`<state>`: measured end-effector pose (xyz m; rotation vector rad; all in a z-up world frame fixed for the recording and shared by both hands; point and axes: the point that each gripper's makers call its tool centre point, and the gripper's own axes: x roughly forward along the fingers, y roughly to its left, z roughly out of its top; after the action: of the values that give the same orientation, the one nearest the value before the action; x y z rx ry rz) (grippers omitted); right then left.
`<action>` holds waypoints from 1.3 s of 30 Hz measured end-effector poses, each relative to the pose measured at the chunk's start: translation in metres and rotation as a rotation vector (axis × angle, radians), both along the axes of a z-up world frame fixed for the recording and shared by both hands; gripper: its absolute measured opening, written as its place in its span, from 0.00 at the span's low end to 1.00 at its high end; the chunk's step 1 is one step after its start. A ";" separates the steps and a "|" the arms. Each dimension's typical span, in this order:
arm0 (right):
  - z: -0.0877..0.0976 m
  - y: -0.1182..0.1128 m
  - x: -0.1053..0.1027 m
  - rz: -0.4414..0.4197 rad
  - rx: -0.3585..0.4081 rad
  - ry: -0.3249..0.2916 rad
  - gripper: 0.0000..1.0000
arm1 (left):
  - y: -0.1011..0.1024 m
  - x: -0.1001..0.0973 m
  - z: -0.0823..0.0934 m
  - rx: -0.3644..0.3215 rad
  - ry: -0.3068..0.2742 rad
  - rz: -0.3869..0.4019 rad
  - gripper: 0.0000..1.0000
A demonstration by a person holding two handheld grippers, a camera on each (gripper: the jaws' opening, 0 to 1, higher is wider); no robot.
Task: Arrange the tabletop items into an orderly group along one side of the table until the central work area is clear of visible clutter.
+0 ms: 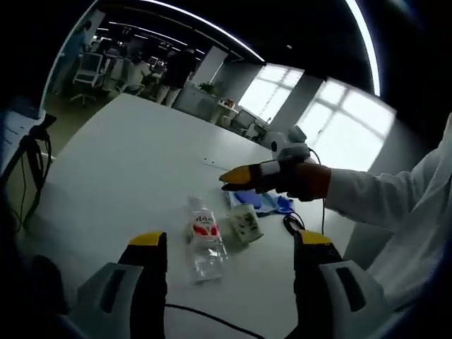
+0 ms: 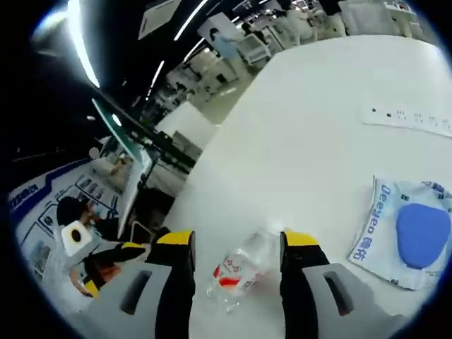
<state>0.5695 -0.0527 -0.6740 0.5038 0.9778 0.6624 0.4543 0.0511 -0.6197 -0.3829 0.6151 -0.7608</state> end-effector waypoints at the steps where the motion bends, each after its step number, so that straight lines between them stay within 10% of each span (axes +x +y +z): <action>1: -0.002 0.001 0.001 0.000 0.011 0.015 0.44 | -0.001 0.001 -0.002 0.000 0.004 -0.001 0.74; 13: -0.048 0.000 0.012 -0.012 -0.067 0.155 0.41 | -0.014 0.006 -0.025 -0.012 0.039 -0.024 0.73; 39: -0.076 0.025 0.007 -0.005 -0.078 0.277 0.27 | -0.017 0.008 -0.044 -0.030 0.068 -0.030 0.70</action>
<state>0.5761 -0.0280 -0.7503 0.5378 1.2577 0.5562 0.4618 0.0338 -0.6641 -0.4291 0.6756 -0.7882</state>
